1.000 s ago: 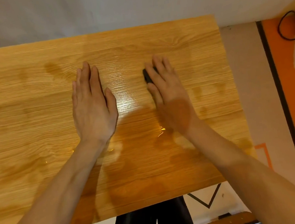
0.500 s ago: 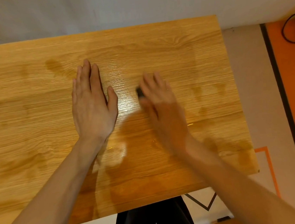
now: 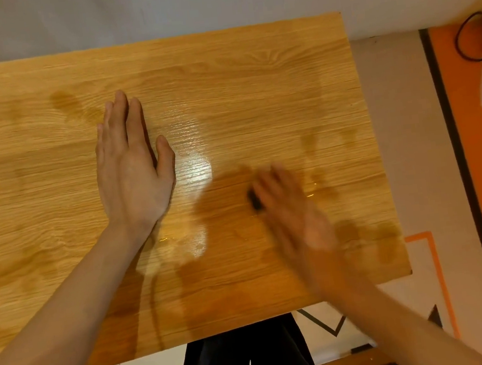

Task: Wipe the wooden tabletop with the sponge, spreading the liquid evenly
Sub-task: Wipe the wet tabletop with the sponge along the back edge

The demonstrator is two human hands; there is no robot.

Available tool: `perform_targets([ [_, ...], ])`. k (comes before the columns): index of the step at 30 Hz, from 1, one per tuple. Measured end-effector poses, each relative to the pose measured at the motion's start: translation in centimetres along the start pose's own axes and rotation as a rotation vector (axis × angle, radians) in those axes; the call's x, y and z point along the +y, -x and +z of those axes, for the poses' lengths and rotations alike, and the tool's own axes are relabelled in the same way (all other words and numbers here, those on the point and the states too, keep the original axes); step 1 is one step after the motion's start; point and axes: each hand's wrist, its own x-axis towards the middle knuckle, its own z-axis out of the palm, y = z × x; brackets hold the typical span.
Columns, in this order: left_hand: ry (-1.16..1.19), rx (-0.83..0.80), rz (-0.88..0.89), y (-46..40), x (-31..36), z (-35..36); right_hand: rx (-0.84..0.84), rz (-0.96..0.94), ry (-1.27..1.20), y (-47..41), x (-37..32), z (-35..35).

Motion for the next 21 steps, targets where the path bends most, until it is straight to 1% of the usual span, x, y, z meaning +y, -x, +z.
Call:
perform_targets([
  [2, -0.003, 0.002, -0.001, 0.0, 0.0, 0.0, -0.107, -0.094, 0.000, 2.3, 0.1, -0.6],
  [3, -0.005, 0.003, -0.002, -0.1, 0.1, 0.0, -0.109, -0.124, 0.029, 1.1, 1.2, -1.0],
  [4, -0.008, 0.003, -0.002, -0.1, 0.1, 0.0, -0.072, -0.105, 0.037, -1.2, 2.4, -1.4],
  [7, -0.019, 0.017, 0.002, -0.1, 0.2, 0.0, 0.118, 0.135, 0.038, -9.9, 6.0, -2.8],
  [8, -0.021, 0.021, 0.002, 0.0, 0.2, 0.0, 0.144, 0.204, 0.018, -11.3, 6.7, -3.2],
  [9, -0.020, 0.023, 0.003, 0.0, 0.1, 0.1, 0.168, 0.234, 0.028, -10.9, 7.0, -3.0],
  [11, -0.020, 0.023, 0.005, 0.0, 0.0, 0.1, 0.186, 0.243, 0.032, -6.2, 5.8, -2.1],
  [13, -0.020, 0.025, 0.004, 0.0, -0.1, 0.2, 0.118, 0.241, -0.024, 0.4, 3.5, -1.5],
  [15, -0.023, 0.032, 0.006, 0.0, -0.2, 0.4, 0.027, 0.211, -0.065, 3.8, 2.9, -1.6],
  [17, -0.018, 0.042, 0.017, -0.1, -0.3, 0.4, -0.050, 0.149, -0.035, 1.7, 4.6, -2.5],
  [18, -0.014, 0.050, 0.023, -0.2, -0.3, 0.4, -0.039, 0.137, -0.007, -0.8, 5.7, -3.0],
  [19, -0.012, 0.059, 0.026, -0.2, -0.3, 0.5, 0.010, 0.133, 0.027, -3.9, 6.8, -3.4],
  [21, -0.012, 0.068, 0.025, -0.1, -0.6, 0.6, 0.133, 0.201, 0.029, -8.2, 8.4, -4.0],
])
